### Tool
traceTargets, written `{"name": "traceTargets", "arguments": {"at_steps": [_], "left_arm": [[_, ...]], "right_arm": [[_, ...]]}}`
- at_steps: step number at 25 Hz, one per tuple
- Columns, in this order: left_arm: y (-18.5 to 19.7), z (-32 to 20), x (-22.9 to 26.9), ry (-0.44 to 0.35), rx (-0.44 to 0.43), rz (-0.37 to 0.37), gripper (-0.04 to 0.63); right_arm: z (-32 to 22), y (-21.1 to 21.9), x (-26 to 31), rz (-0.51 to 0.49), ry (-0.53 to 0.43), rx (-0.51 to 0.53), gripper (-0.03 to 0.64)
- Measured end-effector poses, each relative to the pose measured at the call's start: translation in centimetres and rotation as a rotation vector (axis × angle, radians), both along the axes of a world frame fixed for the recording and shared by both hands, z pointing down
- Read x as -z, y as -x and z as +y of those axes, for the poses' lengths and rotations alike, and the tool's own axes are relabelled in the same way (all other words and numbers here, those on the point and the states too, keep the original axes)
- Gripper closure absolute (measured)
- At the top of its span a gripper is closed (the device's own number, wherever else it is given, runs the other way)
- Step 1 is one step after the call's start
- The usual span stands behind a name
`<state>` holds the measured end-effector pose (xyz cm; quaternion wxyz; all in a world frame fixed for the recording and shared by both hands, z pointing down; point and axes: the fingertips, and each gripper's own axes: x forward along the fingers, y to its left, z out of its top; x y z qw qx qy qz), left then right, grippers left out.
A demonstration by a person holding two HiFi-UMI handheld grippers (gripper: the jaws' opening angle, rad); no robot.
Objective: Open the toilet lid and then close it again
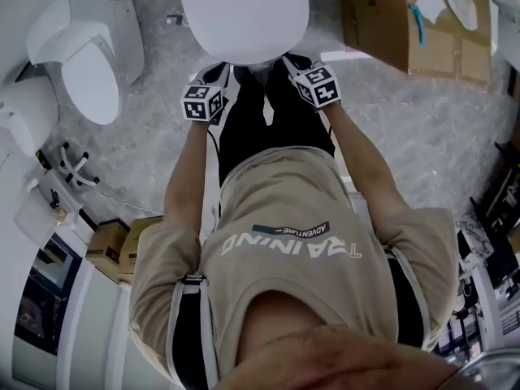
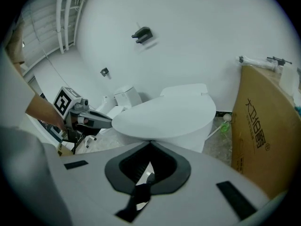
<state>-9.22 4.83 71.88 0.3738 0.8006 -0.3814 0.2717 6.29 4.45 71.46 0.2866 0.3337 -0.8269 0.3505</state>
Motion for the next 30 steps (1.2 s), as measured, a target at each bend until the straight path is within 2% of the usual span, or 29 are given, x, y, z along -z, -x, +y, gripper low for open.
{"name": "traceTargets", "arguments": {"at_steps": [4, 10, 22, 30], "left_arm": [[0.2, -2.0, 2.8, -0.036, 0.035, 0.016, 0.592], [0.5, -4.5, 6.5, -0.082, 0.014, 0.009, 0.592], [1.3, -10.8, 13.2, -0.202, 0.078, 0.01, 0.592], [1.9, -14.8, 16.2, -0.241, 0.09, -0.059, 0.592]], "right_arm": [[-2.1, 0.2, 2.9, -0.01, -0.033, 0.0, 0.606], [-4.7, 0.6, 6.9, -0.013, -0.058, -0.018, 0.606], [-11.3, 1.2, 13.7, -0.062, -0.116, -0.031, 0.606], [-15.5, 2.1, 16.7, -0.084, -0.131, -0.033, 0.605]]}}
